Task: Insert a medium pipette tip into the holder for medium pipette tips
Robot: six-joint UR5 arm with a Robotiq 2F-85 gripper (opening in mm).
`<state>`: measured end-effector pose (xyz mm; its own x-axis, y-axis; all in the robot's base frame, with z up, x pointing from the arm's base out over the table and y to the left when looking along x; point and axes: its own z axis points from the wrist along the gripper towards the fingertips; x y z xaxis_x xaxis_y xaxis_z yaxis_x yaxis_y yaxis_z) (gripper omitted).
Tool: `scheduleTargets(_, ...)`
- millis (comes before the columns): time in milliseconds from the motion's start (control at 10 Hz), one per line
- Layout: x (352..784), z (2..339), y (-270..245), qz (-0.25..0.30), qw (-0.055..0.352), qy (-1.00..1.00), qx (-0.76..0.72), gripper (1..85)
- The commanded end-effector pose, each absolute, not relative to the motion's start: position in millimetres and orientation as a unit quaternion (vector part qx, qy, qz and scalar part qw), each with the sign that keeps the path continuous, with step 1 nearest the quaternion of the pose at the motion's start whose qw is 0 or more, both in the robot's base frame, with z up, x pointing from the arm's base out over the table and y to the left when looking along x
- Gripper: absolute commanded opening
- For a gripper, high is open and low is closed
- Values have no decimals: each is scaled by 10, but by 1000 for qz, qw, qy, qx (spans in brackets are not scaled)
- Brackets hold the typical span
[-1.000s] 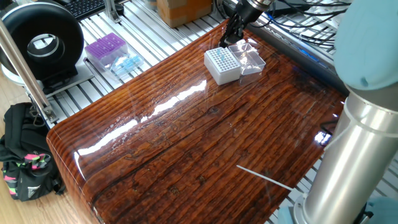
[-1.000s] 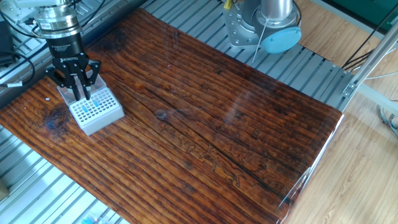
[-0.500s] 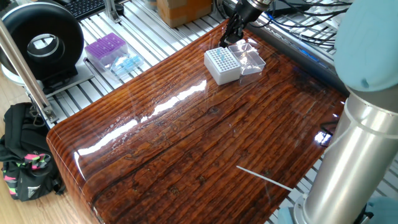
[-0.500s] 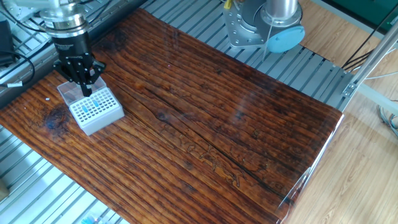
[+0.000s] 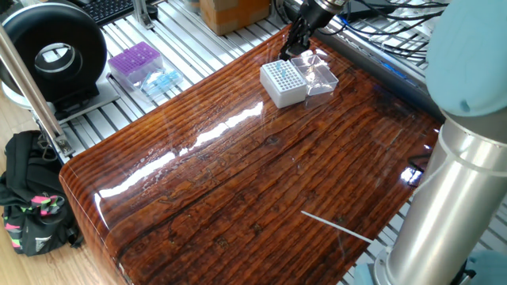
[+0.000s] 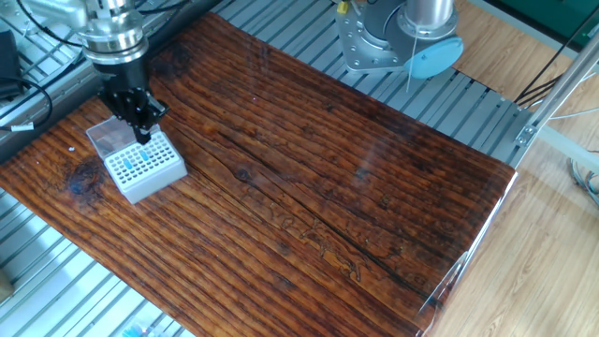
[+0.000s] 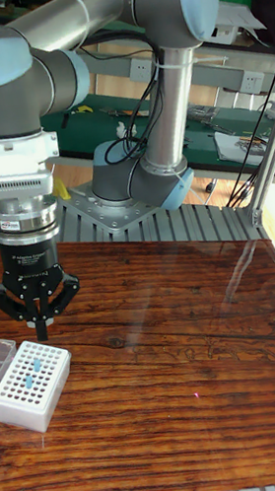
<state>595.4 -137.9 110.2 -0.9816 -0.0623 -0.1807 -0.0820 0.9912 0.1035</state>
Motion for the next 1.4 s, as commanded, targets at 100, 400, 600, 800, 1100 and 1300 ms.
scheduleTargets(100,5745,1066,-1661,-1,46,999,6,10)
scheduleTargets(400,5643,1062,-1785,-26,25,998,-50,10)
scheduleTargets(600,5713,1069,-1825,-36,36,994,-96,10)
scheduleTargets(800,5740,1069,-1789,-30,42,993,-102,10)
scheduleTargets(1100,5728,1227,-1452,-2,36,996,-77,10)
scheduleTargets(1300,5714,1414,-843,31,35,999,-14,10)
